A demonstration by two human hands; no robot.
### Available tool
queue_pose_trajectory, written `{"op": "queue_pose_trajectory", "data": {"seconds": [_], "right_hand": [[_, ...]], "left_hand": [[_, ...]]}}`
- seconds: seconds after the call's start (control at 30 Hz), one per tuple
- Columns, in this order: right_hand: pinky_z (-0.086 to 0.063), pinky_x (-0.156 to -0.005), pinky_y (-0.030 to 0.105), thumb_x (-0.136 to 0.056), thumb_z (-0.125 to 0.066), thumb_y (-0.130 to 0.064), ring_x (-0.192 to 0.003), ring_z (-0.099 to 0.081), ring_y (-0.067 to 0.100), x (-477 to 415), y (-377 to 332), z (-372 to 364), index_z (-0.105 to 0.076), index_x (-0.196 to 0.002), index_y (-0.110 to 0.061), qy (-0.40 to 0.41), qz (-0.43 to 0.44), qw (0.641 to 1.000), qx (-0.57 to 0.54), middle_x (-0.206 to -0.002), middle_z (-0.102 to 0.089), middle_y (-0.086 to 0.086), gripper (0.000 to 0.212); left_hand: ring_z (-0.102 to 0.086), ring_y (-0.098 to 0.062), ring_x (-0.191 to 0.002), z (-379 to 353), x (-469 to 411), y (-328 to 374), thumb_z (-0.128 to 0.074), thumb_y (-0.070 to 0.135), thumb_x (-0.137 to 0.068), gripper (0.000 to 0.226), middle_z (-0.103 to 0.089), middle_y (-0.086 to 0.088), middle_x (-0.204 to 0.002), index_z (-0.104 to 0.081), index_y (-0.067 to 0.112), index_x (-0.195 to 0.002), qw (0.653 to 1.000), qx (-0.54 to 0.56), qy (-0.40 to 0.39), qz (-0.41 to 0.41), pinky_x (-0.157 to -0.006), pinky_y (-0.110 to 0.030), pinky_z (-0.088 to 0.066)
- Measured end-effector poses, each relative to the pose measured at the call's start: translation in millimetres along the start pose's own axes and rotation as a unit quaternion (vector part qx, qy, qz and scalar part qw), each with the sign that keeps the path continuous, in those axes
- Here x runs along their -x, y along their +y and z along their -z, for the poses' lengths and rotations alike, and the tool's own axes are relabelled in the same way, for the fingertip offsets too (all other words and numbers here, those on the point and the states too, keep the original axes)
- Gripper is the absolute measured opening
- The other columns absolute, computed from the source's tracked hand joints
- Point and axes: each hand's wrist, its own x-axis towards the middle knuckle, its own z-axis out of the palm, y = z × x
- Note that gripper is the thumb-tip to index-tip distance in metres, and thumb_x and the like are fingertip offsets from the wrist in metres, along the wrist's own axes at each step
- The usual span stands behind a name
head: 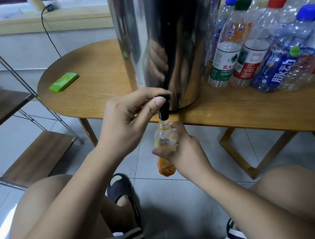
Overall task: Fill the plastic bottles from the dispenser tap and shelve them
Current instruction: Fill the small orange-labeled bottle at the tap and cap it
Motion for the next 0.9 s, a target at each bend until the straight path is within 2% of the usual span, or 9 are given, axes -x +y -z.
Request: {"op": "queue_pose_trajectory", "data": {"seconds": [0.13, 0.9], "right_hand": [[-0.058, -0.085, 0.041, -0.077, -0.089, -0.062, -0.109, -0.070, 0.035, -0.4, 0.0, 0.1, -0.041, -0.140, -0.037, 0.001, -0.002, 1.000, 0.007, -0.120, -0.075, 0.005, 0.083], [-0.058, -0.088, 0.042, -0.077, -0.091, -0.061, -0.111, -0.069, 0.035, -0.8, -2.2, 0.1, -0.042, -0.141, -0.037, 0.004, -0.006, 1.000, 0.012, -0.125, -0.073, 0.005, 0.084]], "left_hand": [[-0.076, -0.028, -0.093, -2.3, 0.3, -0.5, -0.065, 0.024, -0.111, 0.022, -0.080, -0.007, -0.103, -0.080, 0.012, -0.122, 1.000, 0.020, 0.002, 0.018, -0.077, -0.051, -0.062], [-0.077, -0.029, -0.091, -4.8, 2.0, 0.9, -0.063, 0.029, -0.111, 0.025, -0.080, -0.008, -0.105, -0.080, 0.012, -0.121, 0.998, 0.047, 0.012, 0.041, -0.078, -0.054, -0.064]]}}
